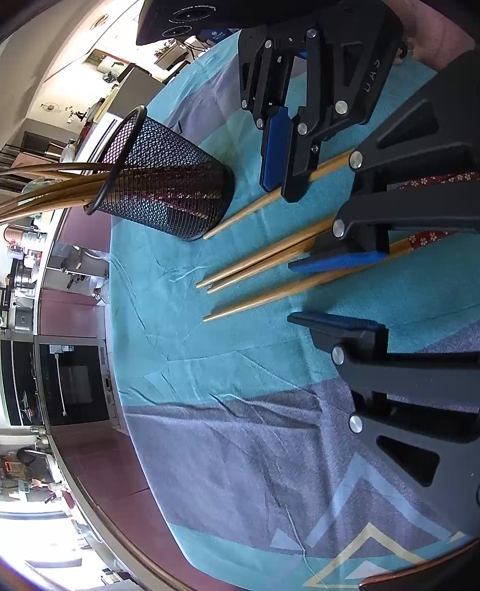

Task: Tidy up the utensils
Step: 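Close the right tool on one chopstick while the left tool grasps another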

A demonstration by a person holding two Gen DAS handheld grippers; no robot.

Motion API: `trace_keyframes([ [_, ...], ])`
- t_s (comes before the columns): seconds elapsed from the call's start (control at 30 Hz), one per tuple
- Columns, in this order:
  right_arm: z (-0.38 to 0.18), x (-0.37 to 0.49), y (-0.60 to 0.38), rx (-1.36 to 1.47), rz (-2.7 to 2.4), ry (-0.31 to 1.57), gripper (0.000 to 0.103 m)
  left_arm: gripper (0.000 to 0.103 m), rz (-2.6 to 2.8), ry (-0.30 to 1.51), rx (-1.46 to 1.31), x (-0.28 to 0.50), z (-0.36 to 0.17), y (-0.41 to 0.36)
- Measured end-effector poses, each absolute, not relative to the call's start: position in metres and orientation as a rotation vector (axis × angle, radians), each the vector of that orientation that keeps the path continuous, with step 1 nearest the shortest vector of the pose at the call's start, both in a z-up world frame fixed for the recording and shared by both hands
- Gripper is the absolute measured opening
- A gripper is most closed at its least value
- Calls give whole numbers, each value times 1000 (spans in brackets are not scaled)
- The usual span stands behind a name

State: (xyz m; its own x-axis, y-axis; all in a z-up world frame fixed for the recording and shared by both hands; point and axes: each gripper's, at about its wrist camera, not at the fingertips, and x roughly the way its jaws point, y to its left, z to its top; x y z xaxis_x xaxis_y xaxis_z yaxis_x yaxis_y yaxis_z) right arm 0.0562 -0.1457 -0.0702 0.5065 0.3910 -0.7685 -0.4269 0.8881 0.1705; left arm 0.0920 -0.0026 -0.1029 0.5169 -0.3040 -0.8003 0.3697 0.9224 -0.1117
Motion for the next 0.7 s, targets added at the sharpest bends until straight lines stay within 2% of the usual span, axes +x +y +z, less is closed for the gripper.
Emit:
trace_keyframes([
  [0.13,-71,58,-153,-31,484,925,11,20,-401,948,60,96,-103,-2],
  [0.47,-71,65,-148,-26,474,915,18,21,-381,945,64,104,-105,-10],
  [0.7,-72,68,-151,-8,465,911,12,19,-360,942,58,103,-105,-13],
])
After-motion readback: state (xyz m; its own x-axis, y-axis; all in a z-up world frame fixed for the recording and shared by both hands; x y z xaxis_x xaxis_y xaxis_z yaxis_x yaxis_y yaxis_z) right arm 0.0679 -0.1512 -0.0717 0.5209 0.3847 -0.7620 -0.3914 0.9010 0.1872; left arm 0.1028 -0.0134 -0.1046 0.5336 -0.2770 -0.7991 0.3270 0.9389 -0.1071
